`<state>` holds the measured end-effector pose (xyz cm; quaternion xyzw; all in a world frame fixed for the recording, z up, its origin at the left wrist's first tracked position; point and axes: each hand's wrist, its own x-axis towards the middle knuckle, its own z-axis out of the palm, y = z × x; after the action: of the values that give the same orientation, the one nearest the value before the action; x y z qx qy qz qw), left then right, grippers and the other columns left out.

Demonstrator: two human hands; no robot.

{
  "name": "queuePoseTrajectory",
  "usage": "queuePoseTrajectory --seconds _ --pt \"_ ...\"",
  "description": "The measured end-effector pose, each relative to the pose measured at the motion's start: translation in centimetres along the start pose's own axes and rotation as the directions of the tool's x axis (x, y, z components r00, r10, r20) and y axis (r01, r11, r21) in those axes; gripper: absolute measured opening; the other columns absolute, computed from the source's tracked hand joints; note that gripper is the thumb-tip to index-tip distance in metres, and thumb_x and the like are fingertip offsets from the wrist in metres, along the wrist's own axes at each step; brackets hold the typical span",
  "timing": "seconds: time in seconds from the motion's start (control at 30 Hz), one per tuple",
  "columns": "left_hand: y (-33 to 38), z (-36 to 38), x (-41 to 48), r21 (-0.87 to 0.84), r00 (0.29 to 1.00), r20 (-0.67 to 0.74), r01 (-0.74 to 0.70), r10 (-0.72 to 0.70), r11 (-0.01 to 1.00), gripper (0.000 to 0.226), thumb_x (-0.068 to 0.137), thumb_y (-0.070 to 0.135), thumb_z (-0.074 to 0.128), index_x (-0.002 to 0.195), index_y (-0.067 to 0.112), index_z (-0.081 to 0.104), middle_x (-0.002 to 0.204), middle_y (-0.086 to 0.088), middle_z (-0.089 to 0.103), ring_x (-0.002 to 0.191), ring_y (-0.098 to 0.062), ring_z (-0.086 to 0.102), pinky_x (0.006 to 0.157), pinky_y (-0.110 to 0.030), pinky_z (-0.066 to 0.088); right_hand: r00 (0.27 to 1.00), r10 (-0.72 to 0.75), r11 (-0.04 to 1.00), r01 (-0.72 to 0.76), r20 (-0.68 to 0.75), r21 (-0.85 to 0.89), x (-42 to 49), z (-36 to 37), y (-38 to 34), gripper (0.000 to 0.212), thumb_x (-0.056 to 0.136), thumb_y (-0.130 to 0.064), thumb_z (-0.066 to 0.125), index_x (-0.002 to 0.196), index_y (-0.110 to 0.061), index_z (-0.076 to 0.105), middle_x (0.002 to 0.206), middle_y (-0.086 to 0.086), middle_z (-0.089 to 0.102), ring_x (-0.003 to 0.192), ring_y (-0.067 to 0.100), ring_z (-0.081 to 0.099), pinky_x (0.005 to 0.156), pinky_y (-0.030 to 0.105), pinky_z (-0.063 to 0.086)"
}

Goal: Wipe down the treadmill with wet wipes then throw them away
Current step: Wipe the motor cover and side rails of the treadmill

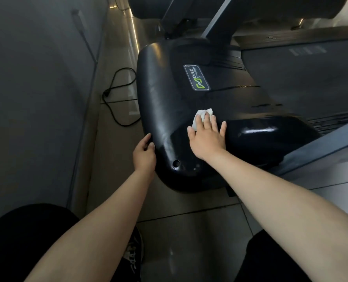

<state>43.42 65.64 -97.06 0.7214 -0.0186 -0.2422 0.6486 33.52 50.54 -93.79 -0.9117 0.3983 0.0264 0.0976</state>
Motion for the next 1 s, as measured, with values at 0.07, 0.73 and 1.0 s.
queuePoseTrajectory --seconds 0.07,0.73,1.0 --pt "0.0 -0.2 0.1 -0.108 0.998 0.005 0.057 -0.057 0.993 0.041 0.103 0.006 0.052 0.14 0.022 0.059 0.138 0.002 0.06 0.12 -0.012 0.059 0.109 -0.031 0.047 0.999 -0.043 0.999 0.043 0.004 -0.002 -0.7 0.4 -1.4 0.065 0.107 -0.048 0.015 0.162 -0.017 0.0 0.169 0.005 -0.005 0.155 0.027 -0.01 0.121 0.055 -0.009" --pt "2.0 -0.3 0.7 -0.332 0.95 0.109 0.313 -0.294 0.89 0.022 0.103 0.032 0.054 0.109 0.02 0.071 0.098 0.005 0.078 0.076 -0.008 0.073 0.063 -0.024 0.052 0.858 -0.5 0.832 0.514 0.12 -0.209 -2.2 1.6 -6.3 0.059 0.108 -0.042 0.018 0.162 -0.025 0.001 0.169 -0.006 -0.004 0.154 0.014 -0.014 0.11 0.064 -0.025" --pt "2.1 -0.4 1.1 -0.199 0.966 0.096 0.254 -0.239 0.947 0.04 0.104 0.036 0.051 0.143 0.027 0.056 0.137 0.006 0.063 0.121 -0.015 0.061 0.11 -0.04 0.046 0.998 -0.001 1.0 0.002 0.061 -0.006 2.3 -1.0 -1.0 0.063 0.107 -0.046 0.012 0.162 -0.018 0.002 0.17 0.001 -0.005 0.155 0.02 -0.008 0.117 0.063 -0.013"
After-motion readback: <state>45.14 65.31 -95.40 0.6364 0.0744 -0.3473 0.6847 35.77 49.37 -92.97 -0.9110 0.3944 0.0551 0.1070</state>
